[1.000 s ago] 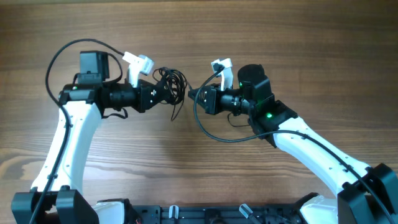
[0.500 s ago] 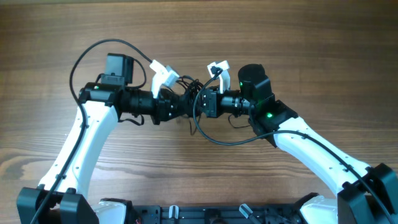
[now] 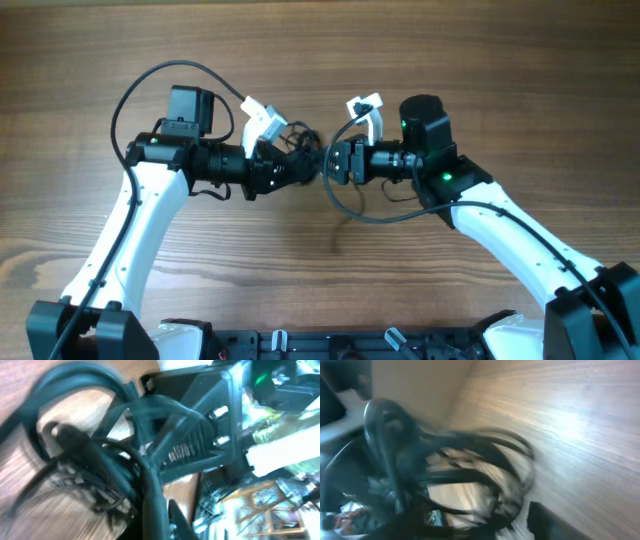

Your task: Untangle cables

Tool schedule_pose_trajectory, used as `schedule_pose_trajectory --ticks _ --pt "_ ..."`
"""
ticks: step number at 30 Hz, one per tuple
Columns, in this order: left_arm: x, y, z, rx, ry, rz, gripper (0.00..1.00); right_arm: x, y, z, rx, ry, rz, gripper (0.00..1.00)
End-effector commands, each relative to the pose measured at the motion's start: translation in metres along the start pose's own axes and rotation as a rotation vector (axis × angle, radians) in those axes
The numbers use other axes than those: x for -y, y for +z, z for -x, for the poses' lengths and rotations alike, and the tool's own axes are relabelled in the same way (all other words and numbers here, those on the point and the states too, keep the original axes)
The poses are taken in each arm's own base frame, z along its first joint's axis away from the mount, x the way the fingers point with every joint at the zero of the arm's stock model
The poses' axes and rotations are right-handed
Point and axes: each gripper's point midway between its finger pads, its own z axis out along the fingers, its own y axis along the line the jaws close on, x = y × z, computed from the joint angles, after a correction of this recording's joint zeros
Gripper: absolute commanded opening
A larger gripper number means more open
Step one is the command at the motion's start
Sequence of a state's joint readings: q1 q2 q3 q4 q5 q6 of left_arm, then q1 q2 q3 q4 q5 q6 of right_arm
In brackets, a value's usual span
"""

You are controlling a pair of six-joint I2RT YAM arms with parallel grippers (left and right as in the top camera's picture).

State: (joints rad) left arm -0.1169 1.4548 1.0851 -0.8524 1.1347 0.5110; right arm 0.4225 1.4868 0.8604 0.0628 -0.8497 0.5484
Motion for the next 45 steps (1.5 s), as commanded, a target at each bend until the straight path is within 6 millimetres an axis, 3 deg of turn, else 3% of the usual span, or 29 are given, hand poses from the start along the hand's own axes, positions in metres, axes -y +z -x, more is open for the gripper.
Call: schedule_pose_trajectory --ticks 1,3,5,8,12,16,20,22,26,29,31,34,36,38,40,45 --pt "-0.003 -0.029 0.017 0.116 -0.122 -0.015 0.04 -0.007 -0.026 0.005 -0.023 -0.059 0.133 0.82" --pt "-0.016 -0.046 0.019 0.161 -0.196 0.023 0.04 -0.017 -0.037 -0.002 -0.052 -0.193 0.233 0.96" --pt "-0.025 -0.059 0.020 0.197 -0.271 0.049 0.04 -0.006 -0.034 -0.010 -0.063 -0.282 0.186 0.98" --pt "-0.032 -0.069 0.021 0.225 -0.354 0.064 0.04 0.022 -0.022 -0.026 -0.105 -0.292 0.011 0.98" --pt "-0.031 -0.068 0.021 0.224 -0.374 0.061 0.04 0.003 0.000 -0.049 -0.175 -0.333 0.042 0.96" --pt "-0.028 -0.063 0.020 0.210 -0.378 0.049 0.04 -0.007 0.031 -0.058 -0.171 -0.381 -0.063 0.94" --pt "-0.030 -0.062 0.019 0.205 -0.464 0.056 0.04 -0.003 0.049 -0.064 -0.143 -0.399 -0.222 0.79" --pt "-0.040 -0.064 0.014 0.199 -0.543 0.110 0.04 0.001 0.052 -0.072 -0.150 -0.401 -0.290 0.79" --pt "-0.053 -0.066 0.010 0.200 -0.649 0.181 0.04 0.003 0.062 -0.090 -0.212 -0.531 -0.317 0.89" --pt "-0.054 -0.066 0.011 0.204 -0.644 0.183 0.04 0.031 0.069 -0.098 -0.247 -0.600 -0.448 0.88" --pt "-0.054 -0.066 0.011 0.203 -0.645 0.184 0.04 0.051 0.069 -0.099 -0.247 -0.568 -0.536 0.79" --pt "-0.066 -0.069 0.004 0.190 -0.652 0.268 0.04 0.058 0.070 -0.095 -0.220 -0.544 -0.572 0.64" --pt "-0.076 -0.072 -0.002 0.178 -0.659 0.335 0.04 0.057 0.070 -0.093 -0.210 -0.538 -0.574 0.46" --pt "-0.085 -0.075 -0.008 0.165 -0.666 0.403 0.04 0.055 0.070 -0.091 -0.202 -0.535 -0.570 0.18" --pt "-0.088 -0.076 -0.011 0.153 -0.649 0.431 0.04 0.048 0.067 -0.086 -0.171 -0.496 -0.565 0.04" --pt "-0.082 -0.067 -0.013 0.088 -0.487 0.421 0.04 0.016 0.043 -0.061 -0.042 -0.283 -0.493 0.04"
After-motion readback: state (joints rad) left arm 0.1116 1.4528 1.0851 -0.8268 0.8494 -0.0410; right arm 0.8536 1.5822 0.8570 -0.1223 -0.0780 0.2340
